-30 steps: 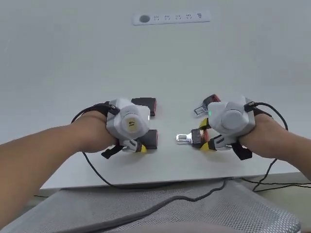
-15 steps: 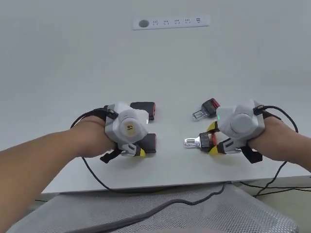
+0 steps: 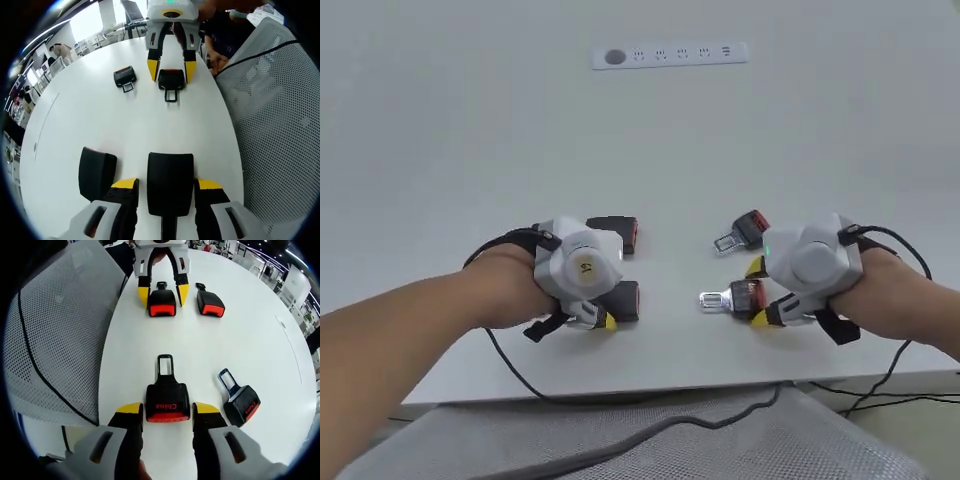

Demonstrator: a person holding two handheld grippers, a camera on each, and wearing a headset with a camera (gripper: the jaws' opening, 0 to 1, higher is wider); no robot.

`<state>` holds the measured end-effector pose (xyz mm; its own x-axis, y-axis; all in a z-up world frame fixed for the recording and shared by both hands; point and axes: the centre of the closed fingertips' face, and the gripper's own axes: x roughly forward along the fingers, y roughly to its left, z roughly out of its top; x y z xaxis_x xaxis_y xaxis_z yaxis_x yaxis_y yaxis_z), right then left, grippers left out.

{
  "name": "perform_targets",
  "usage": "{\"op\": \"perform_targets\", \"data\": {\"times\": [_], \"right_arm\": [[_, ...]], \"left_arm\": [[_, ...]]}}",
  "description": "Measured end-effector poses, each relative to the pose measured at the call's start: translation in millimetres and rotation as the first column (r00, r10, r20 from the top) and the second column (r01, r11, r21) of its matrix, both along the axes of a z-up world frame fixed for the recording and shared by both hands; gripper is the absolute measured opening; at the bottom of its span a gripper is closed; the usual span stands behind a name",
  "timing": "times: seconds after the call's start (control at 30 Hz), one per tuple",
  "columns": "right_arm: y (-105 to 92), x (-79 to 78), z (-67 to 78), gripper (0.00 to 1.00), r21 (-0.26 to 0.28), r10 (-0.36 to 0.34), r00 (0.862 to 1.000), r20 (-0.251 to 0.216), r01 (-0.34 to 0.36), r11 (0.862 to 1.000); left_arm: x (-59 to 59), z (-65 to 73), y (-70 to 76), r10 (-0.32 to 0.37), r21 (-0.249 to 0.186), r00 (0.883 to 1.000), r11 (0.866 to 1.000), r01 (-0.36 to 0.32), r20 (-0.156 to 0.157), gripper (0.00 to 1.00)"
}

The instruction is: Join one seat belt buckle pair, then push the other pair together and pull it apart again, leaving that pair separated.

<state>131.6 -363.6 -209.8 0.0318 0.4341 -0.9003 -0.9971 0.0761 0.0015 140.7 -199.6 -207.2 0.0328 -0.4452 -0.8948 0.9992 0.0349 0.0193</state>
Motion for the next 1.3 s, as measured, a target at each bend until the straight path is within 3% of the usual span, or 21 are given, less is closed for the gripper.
{"op": "perform_targets", "data": {"times": [0.03,0.17,0.33,0.5,0.7,0.9,1.13,1.3], "right_arm": [[1.0,-0.3,2.7,0.38,0.004,-0.002,1.0,0.004,0.002,1.0],[1.8,0.7,7.8,0.39,0.013,-0.017,1.0,0.009,0.016,1.0],[8.2,6.3,28.5,0.38,0.051,-0.024,0.999,0.028,0.023,0.998],[15.1,22.7,44.5,0.37,0.08,-0.02,0.998,0.057,0.016,0.997],[8.8,51.1,45.2,0.36,0.06,-0.013,0.995,0.102,0.007,0.998],[0.4,68.2,43.6,0.35,0.036,0.01,0.992,0.125,-0.015,0.999],[-12.8,87.4,31.8,0.36,0.01,0.024,0.992,0.122,-0.025,1.0],[-14.2,91.2,27.5,0.37,-0.036,0.096,0.987,0.131,-0.092,0.995]], "left_arm": [[-0.6,1.4,0.3,-0.009,0.005,1.0,1.0,0.009,0.01,0.5],[2.7,15.6,-4.7,0.003,-0.045,1.0,0.999,-0.002,0.012,0.51],[7.5,38.4,-10.2,-0.014,-0.081,0.999,0.997,0.016,0.035,0.53],[25.6,55.7,-17.7,0.019,-0.134,0.998,0.991,-0.012,0.055,0.53],[42.8,51.3,-12.6,0.008,-0.107,0.996,0.994,0.001,0.084,0.52],[61.1,45.5,-6.2,0.023,-0.097,0.997,0.995,-0.016,0.078,0.53],[84.3,35.7,0.8,0.031,-0.073,0.996,0.997,-0.025,0.078,0.53],[91.4,26.6,5.0,0.026,-0.047,0.997,0.999,-0.023,0.071,0.53]]}}
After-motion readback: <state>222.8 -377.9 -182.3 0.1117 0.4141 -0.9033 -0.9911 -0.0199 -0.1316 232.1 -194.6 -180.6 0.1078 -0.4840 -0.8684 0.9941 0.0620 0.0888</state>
